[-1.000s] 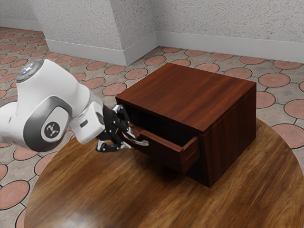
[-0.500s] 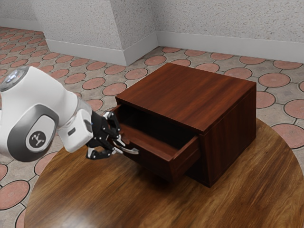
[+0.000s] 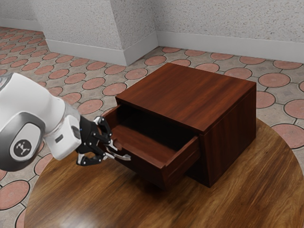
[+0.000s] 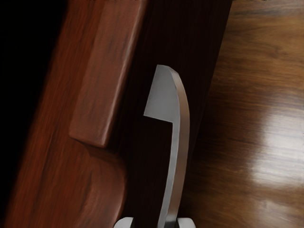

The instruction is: Pull the drawer handle with one arm to open the drawer

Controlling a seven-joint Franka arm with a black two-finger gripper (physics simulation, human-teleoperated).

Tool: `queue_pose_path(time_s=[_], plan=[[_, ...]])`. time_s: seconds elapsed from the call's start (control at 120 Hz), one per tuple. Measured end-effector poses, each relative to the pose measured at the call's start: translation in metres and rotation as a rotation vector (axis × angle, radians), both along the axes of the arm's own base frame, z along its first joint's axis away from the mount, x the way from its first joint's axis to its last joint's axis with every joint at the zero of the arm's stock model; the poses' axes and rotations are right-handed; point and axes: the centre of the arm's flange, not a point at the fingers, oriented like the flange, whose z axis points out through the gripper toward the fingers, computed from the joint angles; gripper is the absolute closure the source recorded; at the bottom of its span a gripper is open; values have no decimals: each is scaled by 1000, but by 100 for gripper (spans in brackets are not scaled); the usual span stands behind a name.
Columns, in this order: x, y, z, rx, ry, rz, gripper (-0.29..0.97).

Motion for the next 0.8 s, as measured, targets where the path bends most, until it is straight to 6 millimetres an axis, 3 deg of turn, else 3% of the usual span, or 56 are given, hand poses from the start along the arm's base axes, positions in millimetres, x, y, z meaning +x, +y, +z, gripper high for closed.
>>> queue_pose_path(time_s=[0.208,0.467,0.8], plan=[[-8,-1,2,-2,-9,-2,70],[-19,-2,2,-7,-7,-4,61],[-42,0,8,-13,-20,-1,59]])
